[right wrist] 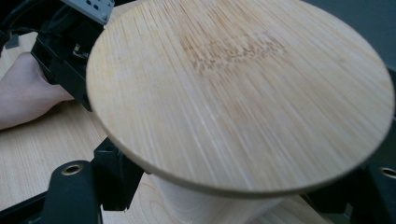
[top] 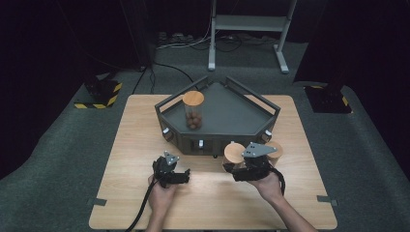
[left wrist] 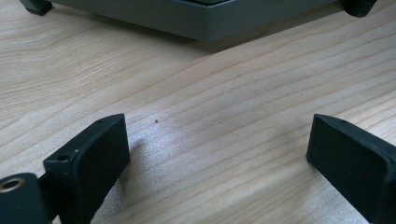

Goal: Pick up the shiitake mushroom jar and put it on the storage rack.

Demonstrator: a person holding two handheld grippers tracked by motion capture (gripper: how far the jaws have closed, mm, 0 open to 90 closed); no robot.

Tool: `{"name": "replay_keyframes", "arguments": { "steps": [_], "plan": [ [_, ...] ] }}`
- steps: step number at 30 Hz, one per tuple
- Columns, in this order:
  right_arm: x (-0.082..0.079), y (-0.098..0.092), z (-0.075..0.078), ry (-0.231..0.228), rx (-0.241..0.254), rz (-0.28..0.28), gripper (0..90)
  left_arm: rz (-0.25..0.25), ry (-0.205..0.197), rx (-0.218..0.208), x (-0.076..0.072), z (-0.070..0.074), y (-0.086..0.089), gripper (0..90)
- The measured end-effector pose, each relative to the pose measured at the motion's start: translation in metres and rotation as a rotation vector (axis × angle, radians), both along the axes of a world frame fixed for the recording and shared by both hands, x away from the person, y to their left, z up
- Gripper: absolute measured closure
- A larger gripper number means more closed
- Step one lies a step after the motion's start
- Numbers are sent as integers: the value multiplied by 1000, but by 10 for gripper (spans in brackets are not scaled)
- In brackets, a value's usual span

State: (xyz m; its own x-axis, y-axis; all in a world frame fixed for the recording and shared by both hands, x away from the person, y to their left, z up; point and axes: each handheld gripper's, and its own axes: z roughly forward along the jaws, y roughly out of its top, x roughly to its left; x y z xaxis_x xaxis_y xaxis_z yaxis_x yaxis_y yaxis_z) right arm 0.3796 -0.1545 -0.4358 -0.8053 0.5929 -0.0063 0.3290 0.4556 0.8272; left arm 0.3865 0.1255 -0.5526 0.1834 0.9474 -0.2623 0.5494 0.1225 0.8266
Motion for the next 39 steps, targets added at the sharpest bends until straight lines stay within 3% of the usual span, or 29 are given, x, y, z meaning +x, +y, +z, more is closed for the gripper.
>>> {"name": "replay_keyframes", "arguments": {
  "steps": [15, 28, 39],
  "plan": [
    [10, 1, 34, -1, 30, 18, 257, -1, 0, 1, 0, 0, 0, 60],
    [22, 7, 61, -4, 26, 17, 257, 0, 0, 0, 0, 0, 0, 60],
    [34, 15, 73, -1, 22, 8, 257, 0, 0, 0, 0, 0, 0, 60]
  ]
}}
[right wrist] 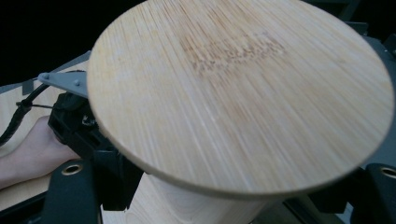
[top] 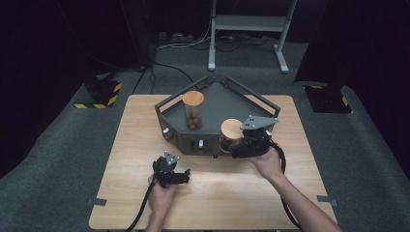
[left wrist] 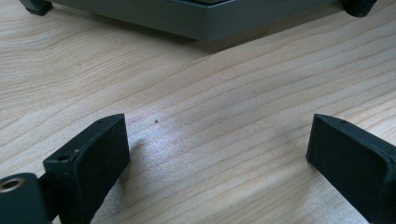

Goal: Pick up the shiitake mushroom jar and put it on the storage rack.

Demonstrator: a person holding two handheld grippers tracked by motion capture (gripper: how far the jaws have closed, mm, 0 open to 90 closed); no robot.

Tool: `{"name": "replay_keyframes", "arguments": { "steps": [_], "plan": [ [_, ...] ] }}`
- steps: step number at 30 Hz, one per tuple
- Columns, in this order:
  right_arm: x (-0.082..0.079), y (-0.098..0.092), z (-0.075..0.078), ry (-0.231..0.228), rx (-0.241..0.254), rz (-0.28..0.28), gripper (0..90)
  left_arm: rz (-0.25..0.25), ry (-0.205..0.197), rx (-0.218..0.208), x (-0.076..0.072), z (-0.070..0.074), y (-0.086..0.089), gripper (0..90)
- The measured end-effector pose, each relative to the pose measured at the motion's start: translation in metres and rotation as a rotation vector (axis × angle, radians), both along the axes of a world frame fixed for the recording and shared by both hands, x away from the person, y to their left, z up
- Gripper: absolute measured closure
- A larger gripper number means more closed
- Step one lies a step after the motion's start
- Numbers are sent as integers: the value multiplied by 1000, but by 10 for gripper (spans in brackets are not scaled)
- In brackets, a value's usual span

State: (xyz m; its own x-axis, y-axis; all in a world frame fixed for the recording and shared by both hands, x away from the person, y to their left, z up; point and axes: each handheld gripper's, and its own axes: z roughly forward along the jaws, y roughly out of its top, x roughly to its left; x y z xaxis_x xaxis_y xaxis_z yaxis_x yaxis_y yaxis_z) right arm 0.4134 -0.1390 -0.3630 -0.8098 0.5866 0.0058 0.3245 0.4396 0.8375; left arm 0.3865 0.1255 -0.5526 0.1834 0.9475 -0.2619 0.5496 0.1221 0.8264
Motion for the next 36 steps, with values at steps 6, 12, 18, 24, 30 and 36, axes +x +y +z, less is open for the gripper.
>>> {"name": "replay_keyframes", "arguments": {
  "steps": [6, 12, 18, 24, 30, 36],
  "plan": [
    [6, 3, 5, 0, -3, -6, 257, 0, 0, 0, 0, 0, 0, 59],
    [14, 7, 11, -1, -6, -18, 257, 0, 0, 0, 0, 0, 0, 60],
    [22, 10, 14, 0, -10, -34, 257, -1, 1, 1, 0, 0, 0, 60],
    [31, 14, 15, -2, -27, -54, 257, 1, 0, -2, 0, 0, 0, 60],
    [40, 18, 14, 2, -36, -75, 257, 0, 1, -1, 0, 0, 0, 60],
    [52, 18, 11, 18, -38, -114, 257, 2, 0, -3, 0, 0, 0, 59]
  ]
}}
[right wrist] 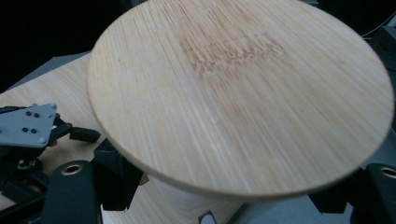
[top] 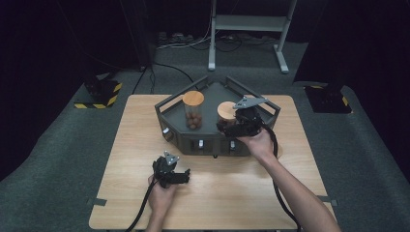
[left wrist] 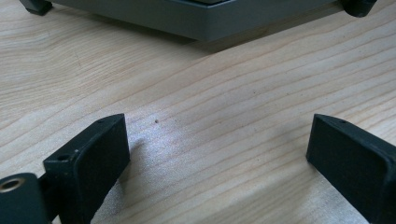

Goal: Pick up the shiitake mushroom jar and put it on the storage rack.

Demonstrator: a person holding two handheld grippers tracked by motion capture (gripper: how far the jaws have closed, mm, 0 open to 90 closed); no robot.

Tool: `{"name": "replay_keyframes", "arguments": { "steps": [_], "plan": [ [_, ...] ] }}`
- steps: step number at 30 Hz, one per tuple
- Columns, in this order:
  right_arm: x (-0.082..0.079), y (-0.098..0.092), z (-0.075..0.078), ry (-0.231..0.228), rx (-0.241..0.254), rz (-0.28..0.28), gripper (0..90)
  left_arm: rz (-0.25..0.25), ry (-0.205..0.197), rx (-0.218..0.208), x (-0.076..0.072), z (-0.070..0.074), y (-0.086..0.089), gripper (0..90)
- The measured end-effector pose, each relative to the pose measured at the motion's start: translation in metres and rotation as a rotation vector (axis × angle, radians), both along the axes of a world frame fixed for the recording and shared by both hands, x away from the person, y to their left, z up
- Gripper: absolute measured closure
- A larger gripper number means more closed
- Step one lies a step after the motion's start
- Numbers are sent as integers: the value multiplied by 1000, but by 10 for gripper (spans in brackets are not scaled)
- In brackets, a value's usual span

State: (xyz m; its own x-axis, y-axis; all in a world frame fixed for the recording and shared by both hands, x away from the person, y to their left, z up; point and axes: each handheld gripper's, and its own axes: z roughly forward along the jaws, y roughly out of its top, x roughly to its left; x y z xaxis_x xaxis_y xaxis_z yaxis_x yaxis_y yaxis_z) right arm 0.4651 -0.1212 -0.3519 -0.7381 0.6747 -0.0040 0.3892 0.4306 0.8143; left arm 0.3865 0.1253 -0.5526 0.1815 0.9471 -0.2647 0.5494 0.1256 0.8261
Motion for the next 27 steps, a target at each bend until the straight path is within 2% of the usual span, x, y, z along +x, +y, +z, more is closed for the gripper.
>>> {"name": "replay_keyframes", "arguments": {
  "steps": [11, 27],
  "plan": [
    [15, 4, -8, 15, -14, -47, 257, -1, 0, 1, 0, 0, 0, 60],
    [35, 9, -27, 60, -37, -108, 256, -2, 1, 3, 0, 0, 0, 60]
  ]
}}
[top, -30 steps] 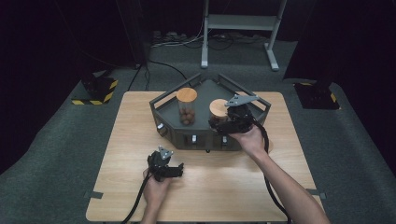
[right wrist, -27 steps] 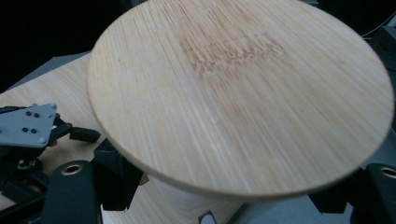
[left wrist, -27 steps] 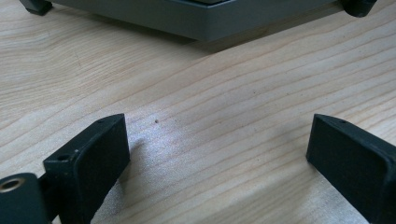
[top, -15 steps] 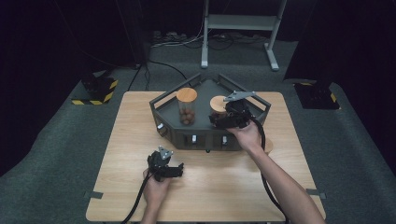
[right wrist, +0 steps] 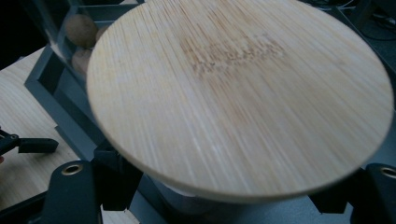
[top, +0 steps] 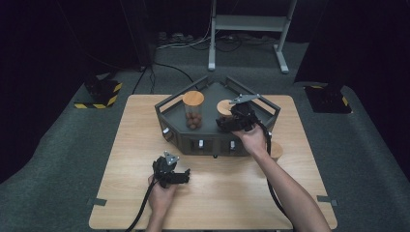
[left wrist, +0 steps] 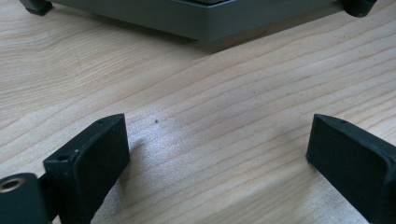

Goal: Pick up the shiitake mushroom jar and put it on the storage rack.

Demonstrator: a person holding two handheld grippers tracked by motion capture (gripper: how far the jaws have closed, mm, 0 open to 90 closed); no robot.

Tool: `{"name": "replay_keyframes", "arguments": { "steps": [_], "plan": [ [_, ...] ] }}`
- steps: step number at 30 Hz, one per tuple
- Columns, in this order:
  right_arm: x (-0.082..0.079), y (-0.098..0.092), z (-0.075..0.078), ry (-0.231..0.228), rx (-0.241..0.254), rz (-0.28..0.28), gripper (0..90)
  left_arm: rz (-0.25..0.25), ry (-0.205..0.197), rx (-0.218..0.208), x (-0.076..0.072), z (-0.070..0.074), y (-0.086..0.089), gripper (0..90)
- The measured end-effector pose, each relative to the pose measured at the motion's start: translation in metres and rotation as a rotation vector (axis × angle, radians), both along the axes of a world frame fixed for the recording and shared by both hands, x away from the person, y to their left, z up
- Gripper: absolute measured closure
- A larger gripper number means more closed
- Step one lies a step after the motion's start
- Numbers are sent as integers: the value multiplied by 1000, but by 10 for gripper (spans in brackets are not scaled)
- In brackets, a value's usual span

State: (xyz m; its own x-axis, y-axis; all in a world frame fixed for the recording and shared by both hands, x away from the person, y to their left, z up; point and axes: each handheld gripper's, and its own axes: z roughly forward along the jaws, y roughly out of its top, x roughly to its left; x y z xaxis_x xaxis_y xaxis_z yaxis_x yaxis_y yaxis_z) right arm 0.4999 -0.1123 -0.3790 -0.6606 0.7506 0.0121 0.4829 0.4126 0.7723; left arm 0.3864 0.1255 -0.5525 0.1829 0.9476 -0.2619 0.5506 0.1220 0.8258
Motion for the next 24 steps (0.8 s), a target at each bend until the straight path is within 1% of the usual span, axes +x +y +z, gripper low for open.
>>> {"name": "replay_keyframes", "arguments": {
  "steps": [6, 11, 24],
  "plan": [
    [4, 1, -6, 12, -1, -15, 256, -1, -1, 0, 0, 0, 0, 59],
    [5, 3, -8, 11, 1, -20, 256, 0, -1, -1, 0, 0, 0, 59],
    [8, 6, -13, 19, -11, -23, 256, 0, -1, -1, 0, 0, 0, 59]
  ]
}}
